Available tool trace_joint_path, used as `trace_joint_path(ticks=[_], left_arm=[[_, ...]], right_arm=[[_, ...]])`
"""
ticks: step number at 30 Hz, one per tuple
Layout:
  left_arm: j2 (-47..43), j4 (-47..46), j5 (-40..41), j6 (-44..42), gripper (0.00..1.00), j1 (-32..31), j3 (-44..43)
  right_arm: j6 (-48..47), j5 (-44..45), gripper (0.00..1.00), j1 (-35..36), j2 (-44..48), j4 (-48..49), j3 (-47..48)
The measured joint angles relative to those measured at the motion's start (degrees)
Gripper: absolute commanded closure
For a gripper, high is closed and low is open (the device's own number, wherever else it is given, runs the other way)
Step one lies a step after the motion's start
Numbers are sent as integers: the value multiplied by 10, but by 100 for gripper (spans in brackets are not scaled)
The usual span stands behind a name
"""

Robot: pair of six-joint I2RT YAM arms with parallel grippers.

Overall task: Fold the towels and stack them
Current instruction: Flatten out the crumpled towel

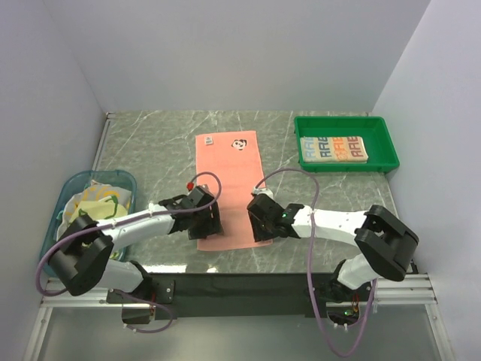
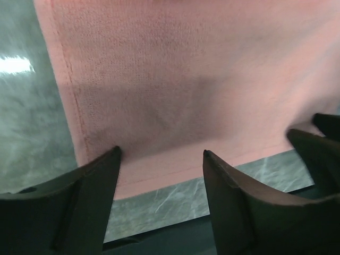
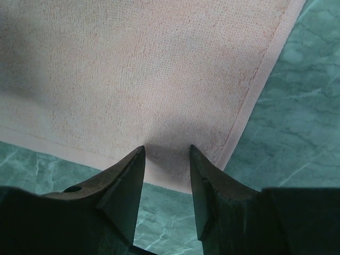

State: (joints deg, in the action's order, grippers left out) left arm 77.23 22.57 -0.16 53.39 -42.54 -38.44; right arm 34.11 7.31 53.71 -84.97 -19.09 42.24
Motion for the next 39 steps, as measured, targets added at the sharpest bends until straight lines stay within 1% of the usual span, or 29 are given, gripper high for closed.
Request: trace_joint_path(ticks=[2, 5, 8, 12, 15, 19, 21, 23, 26, 28, 30, 33, 35, 39], left_arm=[[5, 0, 0, 12, 35, -16, 8], [0, -1, 0, 32, 36, -34, 14], [-26, -5, -1, 51, 34, -44, 37], [-76, -1, -8, 79, 29, -59, 73], [-106, 19, -18, 94, 25, -75, 87], [-134, 79, -16, 104, 19, -86, 83], [-133, 128, -1, 99, 18, -81, 49], [-125, 161, 15, 81, 17, -60, -3], [-93, 165, 32, 39, 20, 7, -98], [-53, 158, 41, 3, 23, 61, -156], [4, 149, 51, -31, 25, 110, -218], [106, 137, 61, -72, 26, 159, -311], [176, 134, 67, -93, 27, 180, -371], [293, 123, 73, -124, 28, 199, -463]], right_arm=[[7, -5, 53, 0, 10, 3, -10], [18, -17, 53, 0, 37, 3, -34], [29, -33, 53, 0, 65, 1, -58], [44, -57, 52, 4, 93, -5, -80], [51, -79, 52, 16, 107, -23, -85], [40, -95, 50, 20, 135, -85, -81], [23, -91, 50, 7, 140, -133, -53], [-3, -81, 50, -19, 132, -163, 0], [-50, -67, 52, -68, 101, -168, 95], [-81, -62, 52, -103, 64, -160, 155], [-105, -60, 54, -131, 23, -149, 206], [-135, -56, 58, -168, -59, -135, 290], [-148, -52, 60, -184, -117, -125, 346], [-168, -46, 60, -199, -214, -99, 425]])
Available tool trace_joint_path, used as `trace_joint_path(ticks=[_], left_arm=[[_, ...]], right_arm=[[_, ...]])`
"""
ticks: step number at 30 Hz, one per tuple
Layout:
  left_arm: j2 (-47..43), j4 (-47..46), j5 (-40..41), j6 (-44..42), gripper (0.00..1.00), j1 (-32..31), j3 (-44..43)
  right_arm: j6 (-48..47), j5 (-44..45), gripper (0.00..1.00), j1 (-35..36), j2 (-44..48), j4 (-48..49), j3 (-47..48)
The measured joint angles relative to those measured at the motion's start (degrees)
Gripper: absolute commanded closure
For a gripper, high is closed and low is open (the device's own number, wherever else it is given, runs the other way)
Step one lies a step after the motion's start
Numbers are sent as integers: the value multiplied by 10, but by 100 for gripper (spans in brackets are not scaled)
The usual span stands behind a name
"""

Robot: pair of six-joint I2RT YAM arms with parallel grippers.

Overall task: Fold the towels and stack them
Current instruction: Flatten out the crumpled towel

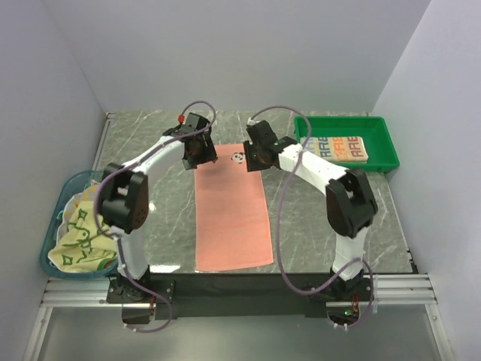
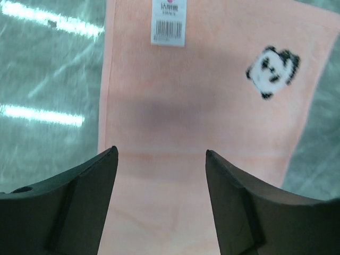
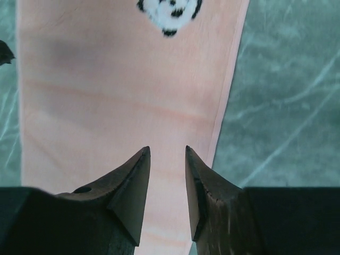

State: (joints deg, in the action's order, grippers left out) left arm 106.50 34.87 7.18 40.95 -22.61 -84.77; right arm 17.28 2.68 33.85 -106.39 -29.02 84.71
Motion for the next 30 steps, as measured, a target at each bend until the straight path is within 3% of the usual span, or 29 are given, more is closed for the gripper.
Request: trace_joint_path(ticks=[6, 13, 23, 30], left_arm=[[99, 1, 3, -23, 28, 7, -45], [115, -10, 2, -24, 28, 7, -24], [38, -80, 0, -2, 27, -1, 106], [-23, -70, -7, 9, 25, -28, 179]], right_arm=[[-7, 7, 60, -5, -97, 29, 34], [-4, 1, 60, -6, -138, 37, 29], [21, -21, 60, -6, -77, 108, -86], [18, -54, 60, 4, -4, 80, -172]])
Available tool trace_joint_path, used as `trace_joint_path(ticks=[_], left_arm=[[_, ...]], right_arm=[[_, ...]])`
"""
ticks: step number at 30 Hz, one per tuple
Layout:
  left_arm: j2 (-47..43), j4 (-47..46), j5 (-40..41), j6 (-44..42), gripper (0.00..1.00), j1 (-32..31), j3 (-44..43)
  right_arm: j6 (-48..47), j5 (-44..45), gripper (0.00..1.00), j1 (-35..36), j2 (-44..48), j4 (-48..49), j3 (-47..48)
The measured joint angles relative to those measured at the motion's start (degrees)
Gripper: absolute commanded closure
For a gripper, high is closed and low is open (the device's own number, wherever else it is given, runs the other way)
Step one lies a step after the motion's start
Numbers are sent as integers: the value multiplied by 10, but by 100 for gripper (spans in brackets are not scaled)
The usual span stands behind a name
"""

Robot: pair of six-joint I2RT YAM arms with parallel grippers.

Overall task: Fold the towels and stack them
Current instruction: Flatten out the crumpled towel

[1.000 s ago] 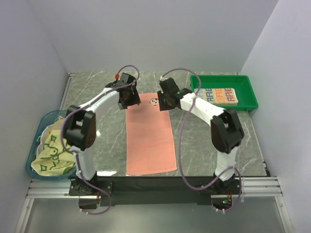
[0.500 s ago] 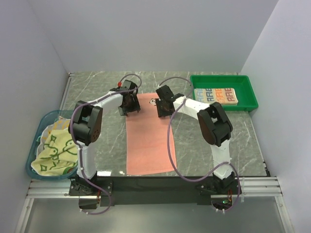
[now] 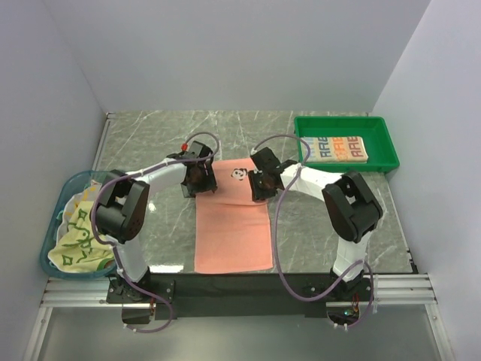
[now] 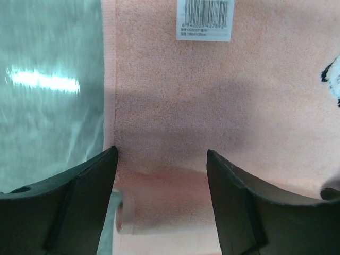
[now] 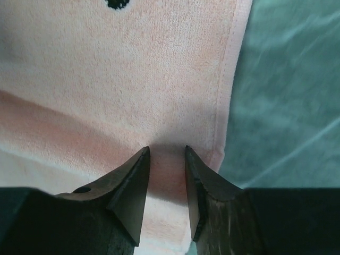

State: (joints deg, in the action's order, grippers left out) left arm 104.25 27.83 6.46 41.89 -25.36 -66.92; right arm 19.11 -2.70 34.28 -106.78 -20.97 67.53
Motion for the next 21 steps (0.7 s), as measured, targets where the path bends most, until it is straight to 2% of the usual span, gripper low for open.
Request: trace_joint_path(ticks=[6, 8, 11, 15, 16, 19, 21], left_arm=[[-6, 61, 10, -24, 23, 2, -31], [-6, 73, 12, -38, 21, 12, -60], [-6, 76, 20, -63, 17, 33, -105], [-11, 71, 26, -93, 8, 61, -126], [-12, 72, 29, -99, 1, 68, -126], [-13, 67, 30, -112, 1, 81, -118], [-14, 66, 30, -115, 1, 85, -110]], right_arm=[[-46, -16, 55, -5, 22, -47, 20], [-62, -23, 45, -18, 22, -54, 49], [-89, -26, 41, -46, 15, -54, 108], [-123, -26, 47, -71, -26, -42, 195], [-132, -27, 50, -75, -40, -42, 215], [-159, -28, 57, -82, -92, -42, 267], [-176, -28, 57, -84, -125, -45, 294]])
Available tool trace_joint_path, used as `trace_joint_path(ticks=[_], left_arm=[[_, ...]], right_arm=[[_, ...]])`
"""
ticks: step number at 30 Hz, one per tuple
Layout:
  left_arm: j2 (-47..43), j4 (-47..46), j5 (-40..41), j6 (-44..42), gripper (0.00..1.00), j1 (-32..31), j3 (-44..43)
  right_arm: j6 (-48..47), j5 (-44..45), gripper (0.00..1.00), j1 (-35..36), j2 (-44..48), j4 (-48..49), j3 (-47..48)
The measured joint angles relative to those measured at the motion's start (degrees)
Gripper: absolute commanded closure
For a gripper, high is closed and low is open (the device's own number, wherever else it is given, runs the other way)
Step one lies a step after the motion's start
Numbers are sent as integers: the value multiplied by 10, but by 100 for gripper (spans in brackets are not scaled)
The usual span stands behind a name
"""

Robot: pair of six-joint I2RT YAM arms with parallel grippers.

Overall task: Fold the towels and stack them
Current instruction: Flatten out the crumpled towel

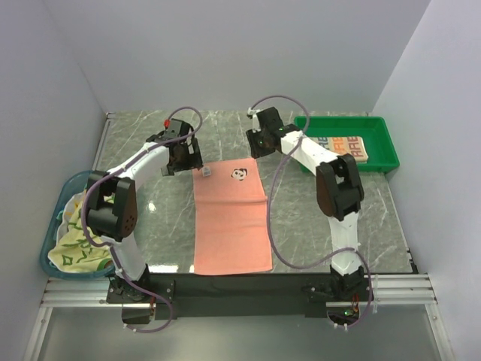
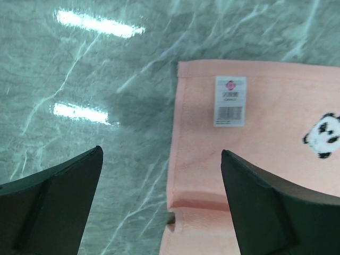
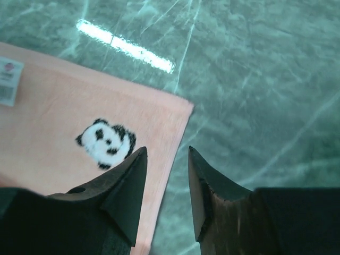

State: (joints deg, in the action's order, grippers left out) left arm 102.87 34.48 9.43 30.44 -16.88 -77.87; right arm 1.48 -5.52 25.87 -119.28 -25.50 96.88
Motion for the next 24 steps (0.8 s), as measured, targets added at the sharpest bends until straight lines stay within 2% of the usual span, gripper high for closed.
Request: trace_joint_path(ticks=[11, 16, 23, 24], left_arm=[[0, -4, 2, -15, 1, 2, 9], [-1, -6, 6, -15, 1, 2, 11], [-1, -6, 8, -18, 1, 2, 11], [-1, -6, 8, -18, 1, 2, 11]], right_arm=[[-58, -2, 55, -3, -146, -70, 138], [-58, -7, 55, -3, -169, -92, 175], [-49, -3, 55, -2, -171, -103, 176], [-48, -2, 61, -2, -172, -104, 176]])
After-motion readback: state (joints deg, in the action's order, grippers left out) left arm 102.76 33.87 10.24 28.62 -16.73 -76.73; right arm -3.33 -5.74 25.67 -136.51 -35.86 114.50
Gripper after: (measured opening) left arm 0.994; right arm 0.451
